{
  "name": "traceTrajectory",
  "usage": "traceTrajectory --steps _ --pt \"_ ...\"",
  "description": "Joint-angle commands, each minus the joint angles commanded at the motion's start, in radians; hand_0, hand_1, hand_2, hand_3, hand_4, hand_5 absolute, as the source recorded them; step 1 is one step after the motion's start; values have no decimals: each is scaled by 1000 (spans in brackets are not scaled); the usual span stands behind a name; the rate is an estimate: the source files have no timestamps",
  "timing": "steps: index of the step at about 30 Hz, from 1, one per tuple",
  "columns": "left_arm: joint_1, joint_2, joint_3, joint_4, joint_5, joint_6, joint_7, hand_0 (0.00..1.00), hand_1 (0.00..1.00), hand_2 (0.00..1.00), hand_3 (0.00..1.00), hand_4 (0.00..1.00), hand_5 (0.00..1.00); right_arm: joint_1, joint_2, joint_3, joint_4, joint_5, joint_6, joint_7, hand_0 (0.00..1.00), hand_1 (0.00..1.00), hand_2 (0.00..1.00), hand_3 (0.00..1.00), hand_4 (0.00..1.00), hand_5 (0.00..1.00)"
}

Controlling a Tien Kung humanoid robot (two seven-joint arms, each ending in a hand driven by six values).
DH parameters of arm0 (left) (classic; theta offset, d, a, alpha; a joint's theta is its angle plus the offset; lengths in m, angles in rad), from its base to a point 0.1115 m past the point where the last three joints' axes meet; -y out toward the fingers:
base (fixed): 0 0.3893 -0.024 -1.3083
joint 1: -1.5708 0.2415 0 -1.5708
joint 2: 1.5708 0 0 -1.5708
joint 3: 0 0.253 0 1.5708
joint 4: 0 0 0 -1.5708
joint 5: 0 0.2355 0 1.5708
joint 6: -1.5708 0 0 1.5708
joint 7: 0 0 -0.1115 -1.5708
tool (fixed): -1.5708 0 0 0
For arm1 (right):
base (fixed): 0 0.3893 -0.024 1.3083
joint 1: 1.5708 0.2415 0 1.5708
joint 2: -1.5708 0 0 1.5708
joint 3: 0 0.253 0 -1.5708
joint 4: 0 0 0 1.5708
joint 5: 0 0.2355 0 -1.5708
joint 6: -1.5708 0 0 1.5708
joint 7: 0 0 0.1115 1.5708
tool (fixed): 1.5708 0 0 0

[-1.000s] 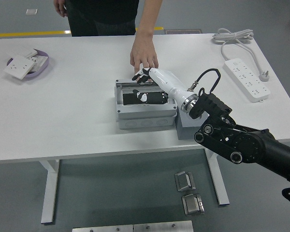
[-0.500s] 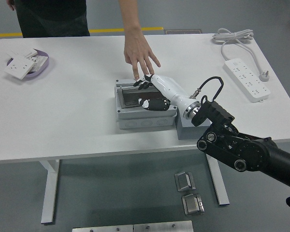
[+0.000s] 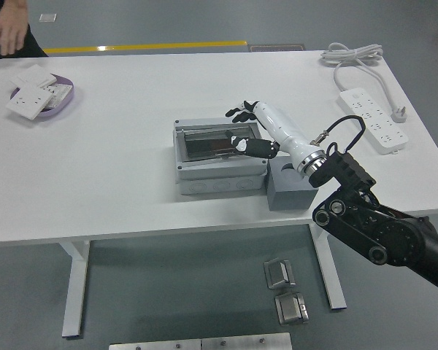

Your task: Pick up the cylinder from the cube,place it in the box,flap close box

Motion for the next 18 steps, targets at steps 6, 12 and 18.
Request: traceTrajectory --steps 6,12,18 --pt "22 -8 3 0 -10 8 -2 596 619 600 610 674 298 -139 -7 227 60 8 -10 36 651 621 606 678 620 332" --pt "32 -9 7 0 -16 11 -8 598 619 600 610 673 297 -267 -3 440 95 105 -12 94 651 620 607 675 620 325" --pt "31 -7 10 0 -19 12 -12 597 619 600 610 673 298 -362 32 625 102 227 -7 154 649 625 610 676 620 319"
